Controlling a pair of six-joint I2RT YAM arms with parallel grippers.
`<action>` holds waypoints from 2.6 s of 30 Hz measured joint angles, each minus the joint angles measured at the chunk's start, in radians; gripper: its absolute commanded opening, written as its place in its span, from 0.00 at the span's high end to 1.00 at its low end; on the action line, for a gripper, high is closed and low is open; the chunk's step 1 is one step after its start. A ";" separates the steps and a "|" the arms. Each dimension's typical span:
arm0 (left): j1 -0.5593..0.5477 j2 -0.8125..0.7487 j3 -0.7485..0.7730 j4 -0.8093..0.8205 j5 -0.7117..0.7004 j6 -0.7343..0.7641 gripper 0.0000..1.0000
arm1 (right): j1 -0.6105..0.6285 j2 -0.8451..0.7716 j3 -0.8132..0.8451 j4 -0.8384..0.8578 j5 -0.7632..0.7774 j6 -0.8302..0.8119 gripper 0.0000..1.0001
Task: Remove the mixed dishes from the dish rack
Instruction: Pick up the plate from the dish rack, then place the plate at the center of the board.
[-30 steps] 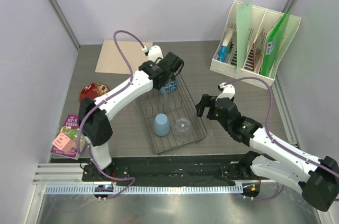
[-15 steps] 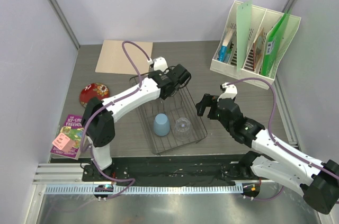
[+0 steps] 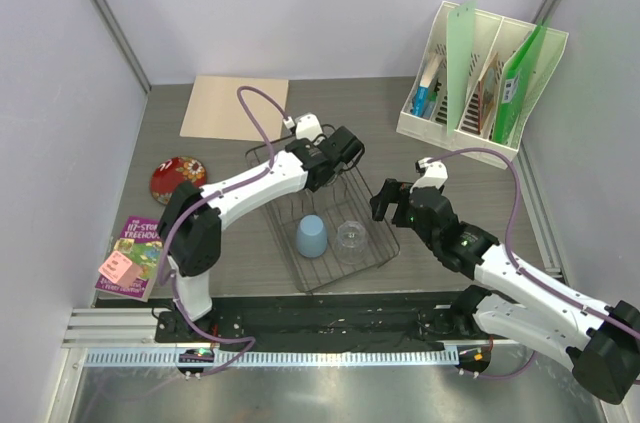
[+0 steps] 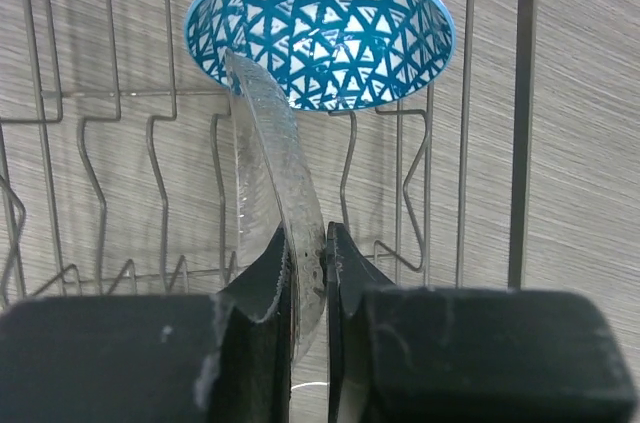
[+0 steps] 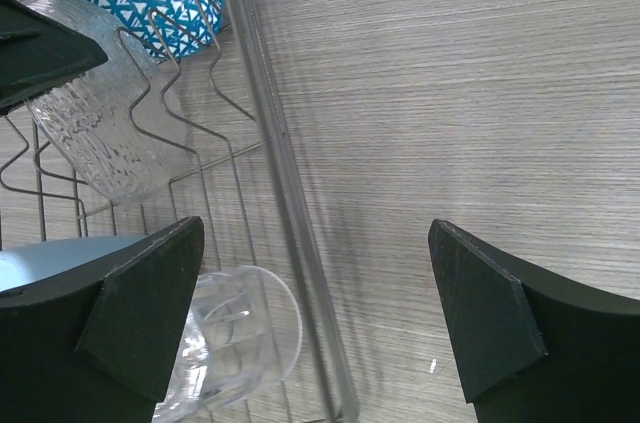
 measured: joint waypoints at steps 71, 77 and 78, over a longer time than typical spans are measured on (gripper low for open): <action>0.728 0.358 0.212 -0.269 -0.272 0.379 1.00 | 0.000 -0.165 -0.069 -0.042 -0.014 0.012 0.00; 0.731 0.428 0.263 -0.274 -0.278 0.389 0.78 | 0.000 -0.161 -0.069 -0.046 -0.014 0.012 0.00; 0.731 0.431 0.265 -0.277 -0.283 0.395 0.74 | 0.000 -0.158 -0.069 -0.046 -0.014 0.012 0.00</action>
